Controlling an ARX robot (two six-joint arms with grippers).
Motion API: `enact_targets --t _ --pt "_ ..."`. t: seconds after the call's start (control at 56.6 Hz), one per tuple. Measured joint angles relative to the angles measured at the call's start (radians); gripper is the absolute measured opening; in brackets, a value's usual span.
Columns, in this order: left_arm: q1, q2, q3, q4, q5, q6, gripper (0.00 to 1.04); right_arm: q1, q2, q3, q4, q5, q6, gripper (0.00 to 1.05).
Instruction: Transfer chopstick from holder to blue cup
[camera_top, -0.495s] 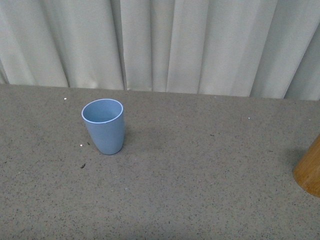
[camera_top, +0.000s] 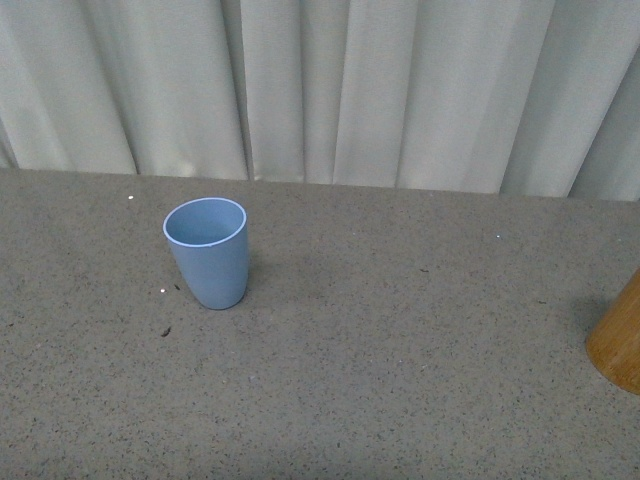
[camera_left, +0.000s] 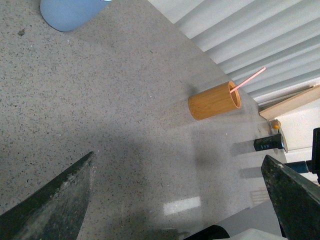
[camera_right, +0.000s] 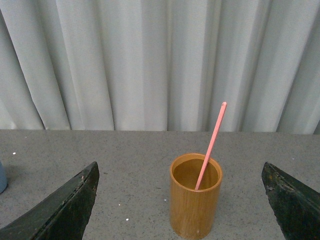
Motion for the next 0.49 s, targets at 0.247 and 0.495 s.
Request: enact_targets --t 0.247,0.495 --pt "0.000 0.000 0.000 0.000 0.000 0.000 0.98 0.000 0.000 0.000 0.000 0.000 0.000 0.95" --pt "0.000 0.000 0.000 0.000 0.000 0.000 0.98 0.000 0.000 0.000 0.000 0.000 0.000 0.95"
